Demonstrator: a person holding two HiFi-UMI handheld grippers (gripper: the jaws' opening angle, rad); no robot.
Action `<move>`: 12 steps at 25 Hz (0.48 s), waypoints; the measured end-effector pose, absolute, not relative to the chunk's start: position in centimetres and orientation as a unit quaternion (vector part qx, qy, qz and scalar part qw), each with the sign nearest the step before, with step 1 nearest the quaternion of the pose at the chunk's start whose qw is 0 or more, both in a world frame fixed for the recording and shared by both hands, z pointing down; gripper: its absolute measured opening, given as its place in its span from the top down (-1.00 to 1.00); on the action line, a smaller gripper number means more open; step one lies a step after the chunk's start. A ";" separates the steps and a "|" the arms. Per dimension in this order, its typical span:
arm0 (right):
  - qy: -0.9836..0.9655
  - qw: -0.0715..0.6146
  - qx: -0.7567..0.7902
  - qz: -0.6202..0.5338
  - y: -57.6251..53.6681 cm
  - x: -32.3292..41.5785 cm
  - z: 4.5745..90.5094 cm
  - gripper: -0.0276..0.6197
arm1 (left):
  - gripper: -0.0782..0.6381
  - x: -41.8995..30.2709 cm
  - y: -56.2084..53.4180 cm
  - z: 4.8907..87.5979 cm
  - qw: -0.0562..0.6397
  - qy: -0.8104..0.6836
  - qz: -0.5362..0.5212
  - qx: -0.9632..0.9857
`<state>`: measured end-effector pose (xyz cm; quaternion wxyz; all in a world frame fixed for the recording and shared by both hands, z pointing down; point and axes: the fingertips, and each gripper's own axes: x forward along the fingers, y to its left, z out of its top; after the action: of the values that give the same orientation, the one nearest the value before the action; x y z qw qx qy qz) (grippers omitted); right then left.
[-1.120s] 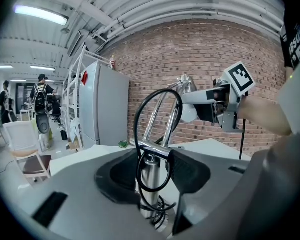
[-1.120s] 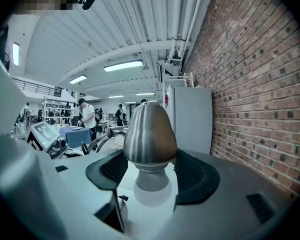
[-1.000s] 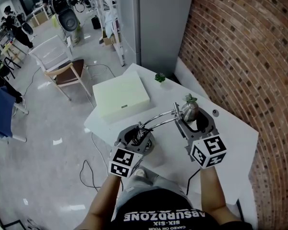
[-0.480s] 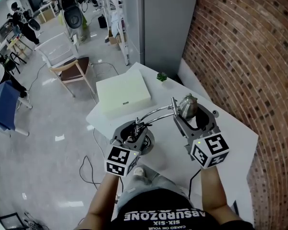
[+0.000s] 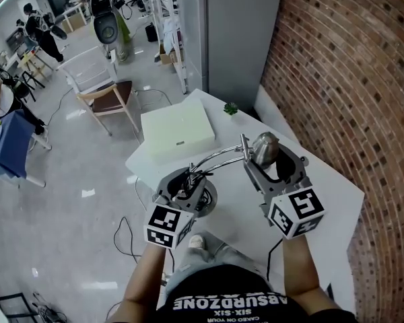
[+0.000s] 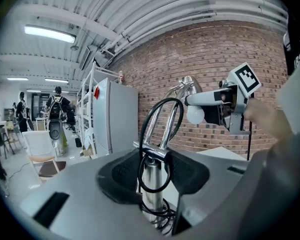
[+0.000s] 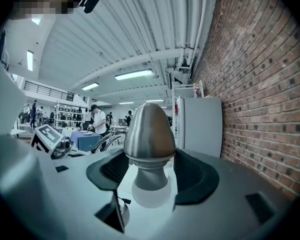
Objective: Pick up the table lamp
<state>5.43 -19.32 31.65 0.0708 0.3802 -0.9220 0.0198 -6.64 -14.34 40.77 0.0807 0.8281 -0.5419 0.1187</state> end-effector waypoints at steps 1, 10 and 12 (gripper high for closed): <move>-0.922 0.071 0.381 0.019 -19.2 5.5 31.5 0.06 | 0.36 -6.6 -14.2 40.6 0.079 -0.542 0.119 0.828; -0.921 0.053 0.385 0.016 -18.3 6.6 30.1 0.06 | 0.36 -5.6 -13.8 38.8 0.070 -0.538 0.111 0.832; -0.922 0.051 0.385 0.012 -18.1 6.8 29.7 0.06 | 0.36 -5.4 -13.7 38.6 0.072 -0.537 0.110 0.833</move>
<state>6.76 -18.14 29.71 0.0510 0.3848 -0.9215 0.0123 -5.42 -13.68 38.63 0.0718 0.8330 -0.5375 0.1101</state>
